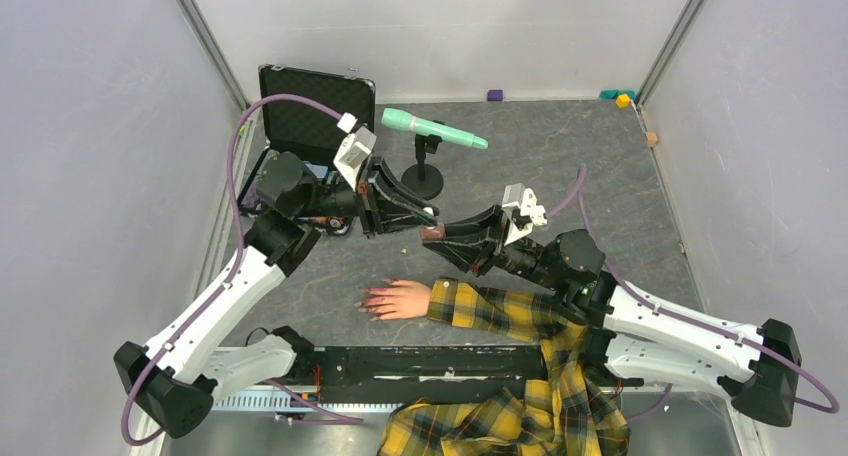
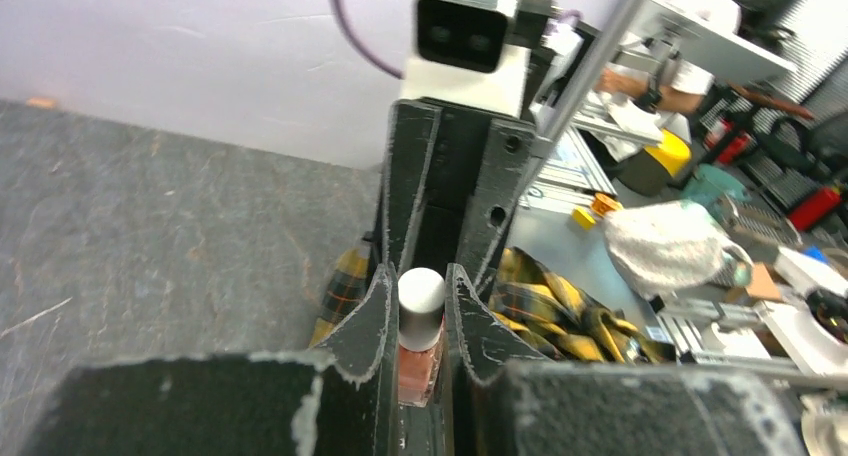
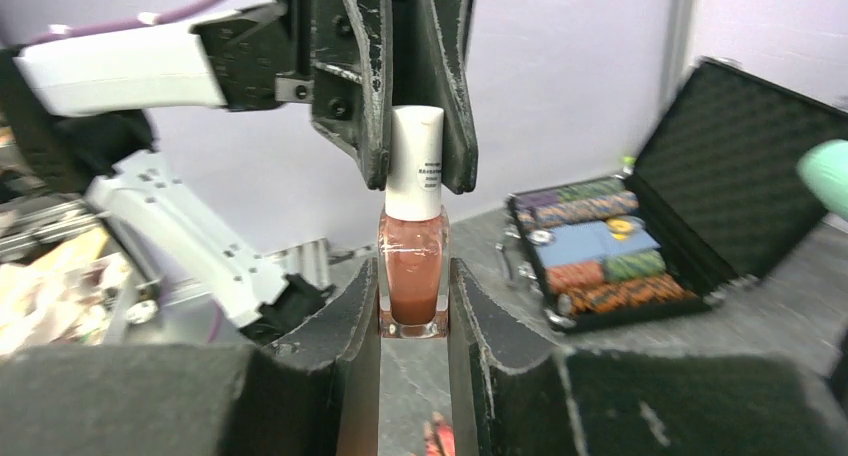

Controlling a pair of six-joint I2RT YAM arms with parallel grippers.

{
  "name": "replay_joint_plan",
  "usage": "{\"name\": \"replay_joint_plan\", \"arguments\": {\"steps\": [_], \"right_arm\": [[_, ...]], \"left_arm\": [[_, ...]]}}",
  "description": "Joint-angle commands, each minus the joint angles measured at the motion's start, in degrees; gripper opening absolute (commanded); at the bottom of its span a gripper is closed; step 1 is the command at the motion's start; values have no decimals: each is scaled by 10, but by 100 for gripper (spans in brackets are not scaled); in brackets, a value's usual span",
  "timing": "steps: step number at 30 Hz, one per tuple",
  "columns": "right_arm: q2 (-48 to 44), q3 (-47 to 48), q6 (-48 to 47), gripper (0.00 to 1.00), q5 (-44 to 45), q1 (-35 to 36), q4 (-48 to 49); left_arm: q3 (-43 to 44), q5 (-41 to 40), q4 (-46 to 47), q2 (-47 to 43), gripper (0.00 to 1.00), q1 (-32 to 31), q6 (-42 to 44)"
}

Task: Paint the nails
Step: Screw the nail polish bottle.

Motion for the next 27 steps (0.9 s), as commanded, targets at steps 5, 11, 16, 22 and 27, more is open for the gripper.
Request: {"name": "replay_joint_plan", "arguments": {"steps": [5,11,16,22,27], "right_arm": [[37,21,87,0,-164,-10,104],[59,21,126,0,-209,-12,162],[54,14,126,0,-210,-12,176],[35,7,105,0,-200,-12,165],[19,9,75,0,-179,-12,122]], "left_arm": [[-10,136,55,-26,2,-47,-41],[-10,162,56,-31,2,-67,-38],[-10,162,55,-34,2,-69,-36],[-6,102,23,-42,99,-59,-8],[-6,22,-34,-74,100,-39,49]]}}
